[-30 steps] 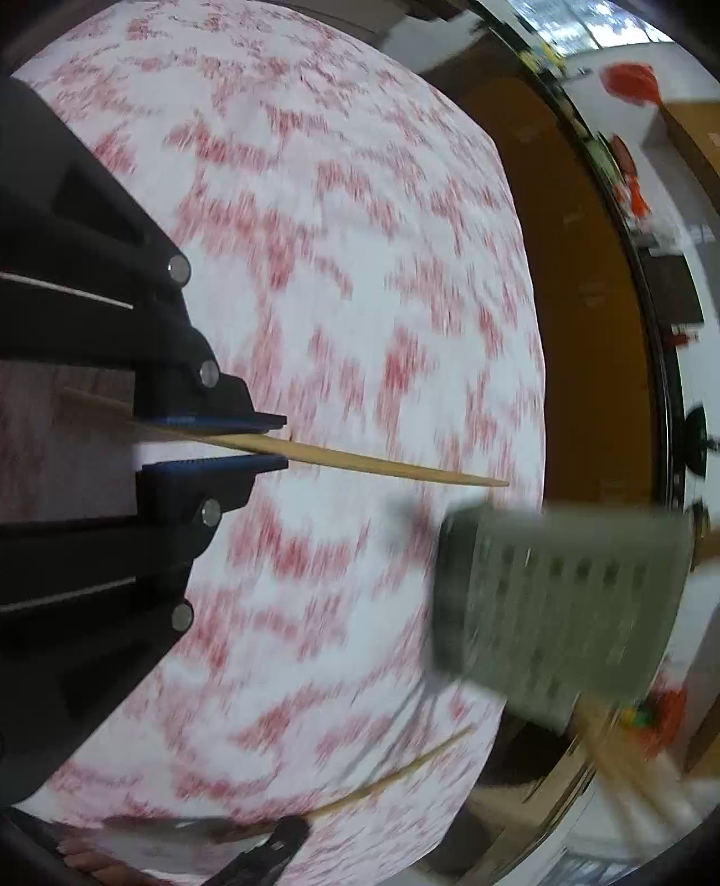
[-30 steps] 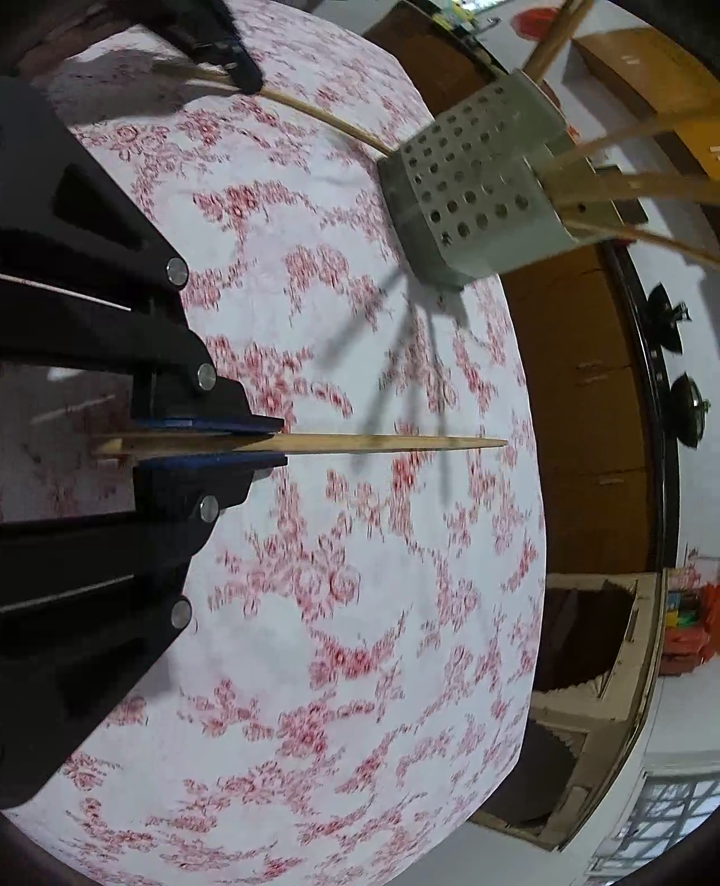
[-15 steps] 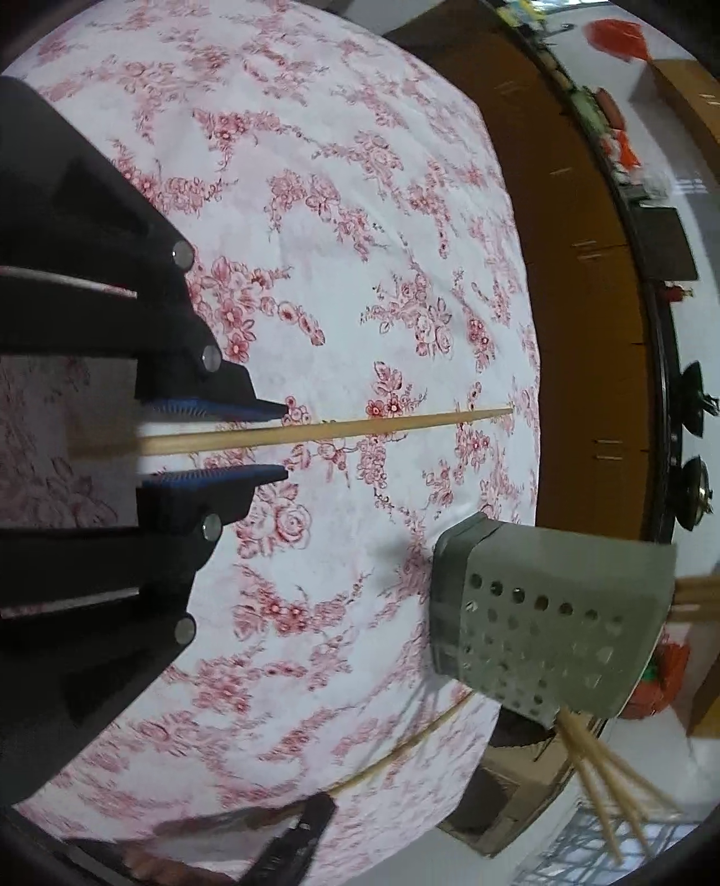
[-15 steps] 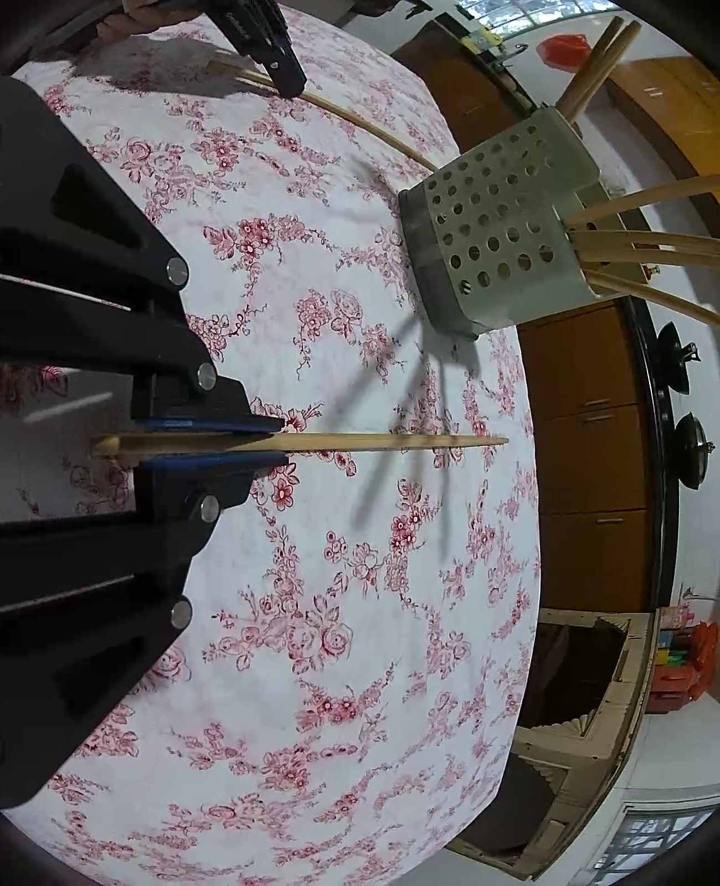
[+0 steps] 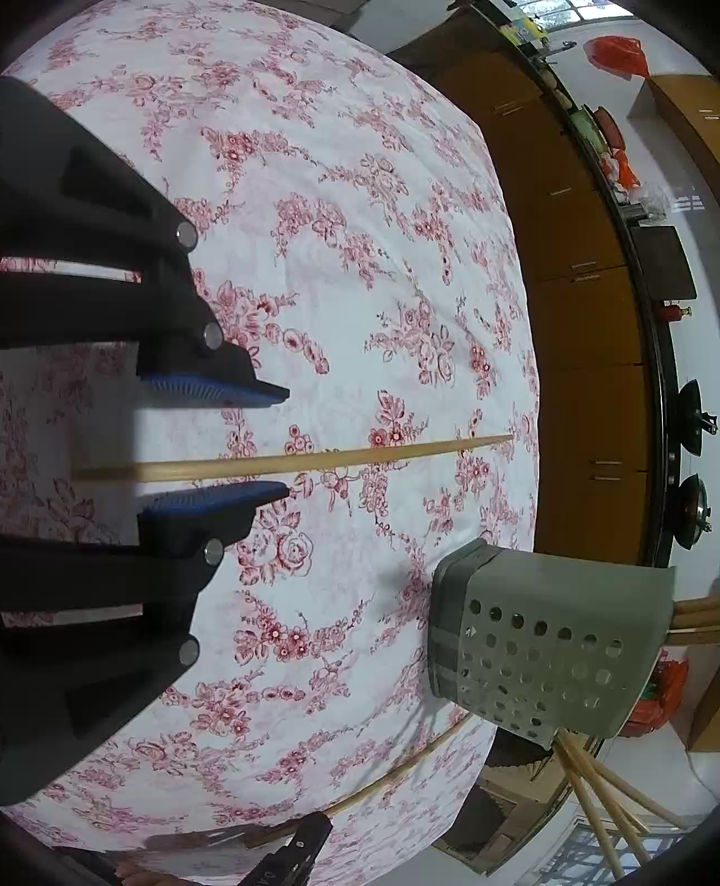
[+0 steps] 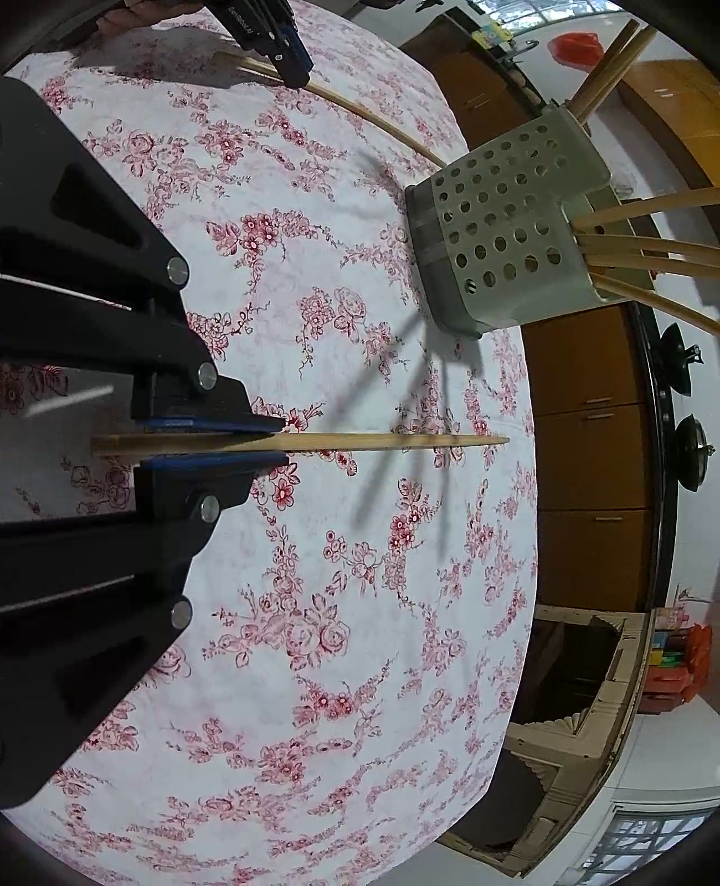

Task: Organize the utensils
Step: 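Lift the held chopsticks upright and carry both tools toward the holder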

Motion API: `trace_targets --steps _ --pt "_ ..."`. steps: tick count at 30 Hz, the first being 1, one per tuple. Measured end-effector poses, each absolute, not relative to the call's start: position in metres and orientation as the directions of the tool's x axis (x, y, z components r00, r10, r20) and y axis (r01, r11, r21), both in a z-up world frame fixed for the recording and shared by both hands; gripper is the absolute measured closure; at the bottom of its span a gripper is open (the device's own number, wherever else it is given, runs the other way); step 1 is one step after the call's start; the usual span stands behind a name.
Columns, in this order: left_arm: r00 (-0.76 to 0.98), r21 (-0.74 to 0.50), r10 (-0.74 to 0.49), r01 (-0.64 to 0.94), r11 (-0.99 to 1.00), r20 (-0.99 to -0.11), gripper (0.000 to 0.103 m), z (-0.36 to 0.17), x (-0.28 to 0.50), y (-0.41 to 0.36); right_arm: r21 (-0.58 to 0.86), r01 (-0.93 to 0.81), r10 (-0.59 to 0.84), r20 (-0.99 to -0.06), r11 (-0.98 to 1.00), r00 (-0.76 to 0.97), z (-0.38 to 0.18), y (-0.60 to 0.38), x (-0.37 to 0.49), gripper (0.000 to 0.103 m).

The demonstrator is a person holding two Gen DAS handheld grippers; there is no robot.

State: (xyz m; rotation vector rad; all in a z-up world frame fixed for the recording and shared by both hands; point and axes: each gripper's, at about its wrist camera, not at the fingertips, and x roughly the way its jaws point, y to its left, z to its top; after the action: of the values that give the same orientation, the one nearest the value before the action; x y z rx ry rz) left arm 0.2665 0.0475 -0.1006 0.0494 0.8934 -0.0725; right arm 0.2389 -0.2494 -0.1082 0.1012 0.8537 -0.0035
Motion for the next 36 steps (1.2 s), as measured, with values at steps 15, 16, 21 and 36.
trace_targets --steps 15,16,21,36 --pt "0.625 0.017 -0.038 0.081 0.997 -0.780 0.072 -0.100 0.267 0.050 0.093 0.042 0.042 -0.752 0.995 0.658 -0.108 -0.251 0.239 0.095" --pt "0.625 0.017 -0.038 0.081 0.997 -0.780 0.072 -0.100 0.267 0.050 0.093 0.042 0.042 -0.752 0.995 0.658 -0.108 -0.251 0.239 0.095" --pt "0.626 0.026 -0.027 0.077 0.997 -0.779 0.072 -0.101 0.266 0.050 0.088 0.043 0.039 -0.753 0.995 0.657 -0.108 -0.250 0.239 0.095" --pt "0.625 0.015 -0.038 0.078 0.997 -0.780 0.072 -0.102 0.251 0.045 0.088 0.049 0.034 -0.753 0.995 0.657 -0.107 -0.251 0.227 0.095"
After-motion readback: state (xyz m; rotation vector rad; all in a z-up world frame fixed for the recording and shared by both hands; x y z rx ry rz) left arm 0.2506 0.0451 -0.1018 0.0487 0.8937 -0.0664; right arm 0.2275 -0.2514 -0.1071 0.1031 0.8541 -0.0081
